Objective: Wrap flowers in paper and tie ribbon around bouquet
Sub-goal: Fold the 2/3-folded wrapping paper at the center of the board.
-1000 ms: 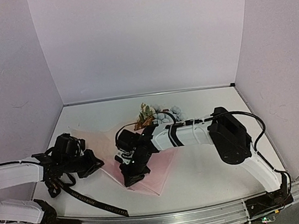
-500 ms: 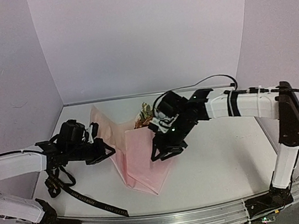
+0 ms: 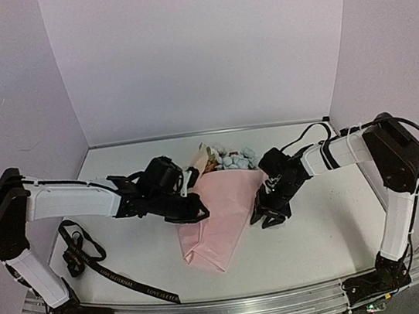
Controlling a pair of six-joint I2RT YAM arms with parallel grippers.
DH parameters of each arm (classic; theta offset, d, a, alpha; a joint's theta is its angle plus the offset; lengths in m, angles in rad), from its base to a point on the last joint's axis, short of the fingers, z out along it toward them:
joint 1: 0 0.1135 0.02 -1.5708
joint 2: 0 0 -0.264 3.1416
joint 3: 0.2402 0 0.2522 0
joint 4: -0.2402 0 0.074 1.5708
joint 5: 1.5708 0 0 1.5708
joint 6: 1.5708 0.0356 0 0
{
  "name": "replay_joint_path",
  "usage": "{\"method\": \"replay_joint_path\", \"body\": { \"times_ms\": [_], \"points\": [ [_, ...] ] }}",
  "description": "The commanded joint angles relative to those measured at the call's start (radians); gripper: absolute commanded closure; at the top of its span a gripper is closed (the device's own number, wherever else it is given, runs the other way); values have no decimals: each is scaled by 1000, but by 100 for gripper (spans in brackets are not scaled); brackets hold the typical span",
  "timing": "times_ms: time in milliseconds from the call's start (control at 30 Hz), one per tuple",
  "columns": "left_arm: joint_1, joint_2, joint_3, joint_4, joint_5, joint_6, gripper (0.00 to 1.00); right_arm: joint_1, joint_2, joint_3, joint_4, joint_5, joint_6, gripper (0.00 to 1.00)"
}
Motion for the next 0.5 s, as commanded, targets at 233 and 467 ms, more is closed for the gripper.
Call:
{"method": "replay_joint_path", "body": {
  "times_ms": [233,467],
  "points": [
    [-60,266,305,-115,57,71,83,-83,172,172,-5,-21,29,69],
    [-68,384,450,-184,42,63,78,-130,141,192,-111,-30,-5,71]
  ]
}}
